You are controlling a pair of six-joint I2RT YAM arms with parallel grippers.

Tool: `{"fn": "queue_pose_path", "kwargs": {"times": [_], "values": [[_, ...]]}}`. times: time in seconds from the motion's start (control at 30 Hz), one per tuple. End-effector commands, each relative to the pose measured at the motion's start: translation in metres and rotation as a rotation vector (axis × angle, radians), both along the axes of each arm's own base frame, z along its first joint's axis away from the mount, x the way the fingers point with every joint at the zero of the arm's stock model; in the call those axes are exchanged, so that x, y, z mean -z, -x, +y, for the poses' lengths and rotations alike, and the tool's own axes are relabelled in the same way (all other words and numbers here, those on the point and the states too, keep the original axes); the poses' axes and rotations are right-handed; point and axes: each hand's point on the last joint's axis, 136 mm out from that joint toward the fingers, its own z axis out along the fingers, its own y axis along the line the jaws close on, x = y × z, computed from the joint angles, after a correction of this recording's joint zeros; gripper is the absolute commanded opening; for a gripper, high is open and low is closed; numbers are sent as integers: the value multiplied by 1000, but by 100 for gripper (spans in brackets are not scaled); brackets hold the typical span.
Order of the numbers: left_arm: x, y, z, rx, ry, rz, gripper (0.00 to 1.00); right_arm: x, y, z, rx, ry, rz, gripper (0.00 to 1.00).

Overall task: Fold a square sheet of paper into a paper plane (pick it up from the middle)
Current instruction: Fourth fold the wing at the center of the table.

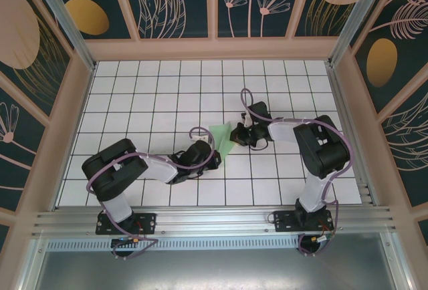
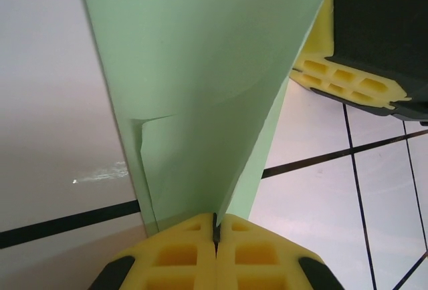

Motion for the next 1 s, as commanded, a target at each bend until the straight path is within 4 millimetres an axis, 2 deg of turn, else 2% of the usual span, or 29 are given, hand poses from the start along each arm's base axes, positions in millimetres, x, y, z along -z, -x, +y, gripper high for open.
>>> {"fn": "queue_pose_path", "kwargs": {"times": [0.0, 0.23, 0.53, 0.87, 0.97], "values": [[-19, -5, 0, -15, 68, -14, 3, 28, 9, -16, 12, 118, 42, 10], [-21, -6, 7, -33, 87, -6, 4, 29, 11, -20, 8, 142, 43, 10], [-8, -3, 7, -23, 100, 40, 4, 24, 9, -15, -9, 133, 33, 10], [-2, -3, 19, -69, 110, 59, 3, 17, 4, -13, -15, 134, 20, 10], [-2, -3, 16, -59, 118, 66, 3, 14, 3, -11, -20, 129, 15, 10]]}}
